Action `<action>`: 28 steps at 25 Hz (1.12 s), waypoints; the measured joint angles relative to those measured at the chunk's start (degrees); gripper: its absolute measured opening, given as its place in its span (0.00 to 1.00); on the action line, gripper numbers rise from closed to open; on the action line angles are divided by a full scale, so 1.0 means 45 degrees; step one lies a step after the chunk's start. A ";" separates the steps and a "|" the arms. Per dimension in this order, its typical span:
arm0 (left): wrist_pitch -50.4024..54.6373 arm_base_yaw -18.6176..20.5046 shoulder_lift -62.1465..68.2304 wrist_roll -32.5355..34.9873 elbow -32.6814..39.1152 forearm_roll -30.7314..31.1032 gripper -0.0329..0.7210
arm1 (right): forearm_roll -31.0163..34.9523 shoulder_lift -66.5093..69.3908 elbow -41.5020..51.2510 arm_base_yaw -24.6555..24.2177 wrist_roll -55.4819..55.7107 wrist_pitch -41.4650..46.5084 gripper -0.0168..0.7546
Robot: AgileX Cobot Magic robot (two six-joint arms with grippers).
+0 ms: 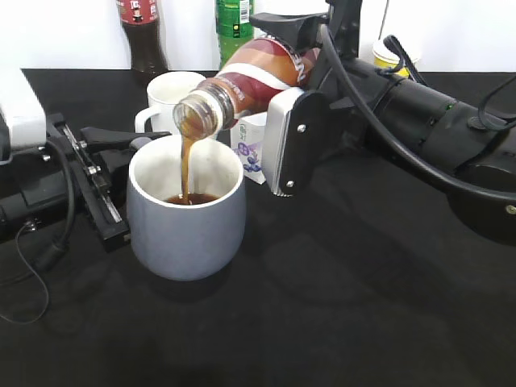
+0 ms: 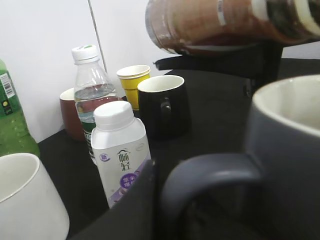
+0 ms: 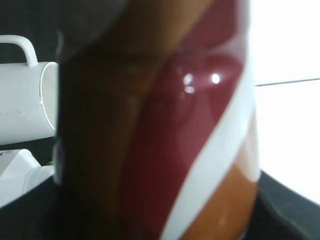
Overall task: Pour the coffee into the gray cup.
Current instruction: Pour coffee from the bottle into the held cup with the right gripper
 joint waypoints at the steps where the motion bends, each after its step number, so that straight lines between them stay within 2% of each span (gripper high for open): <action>1: 0.0000 0.0000 0.0000 0.0000 0.0000 0.0000 0.13 | 0.0000 0.0000 0.0000 0.0000 0.0000 0.0000 0.71; 28: 0.0059 0.0000 0.0000 0.0000 0.0000 0.0011 0.13 | 0.0000 0.0000 0.0000 0.0000 -0.0501 -0.0029 0.71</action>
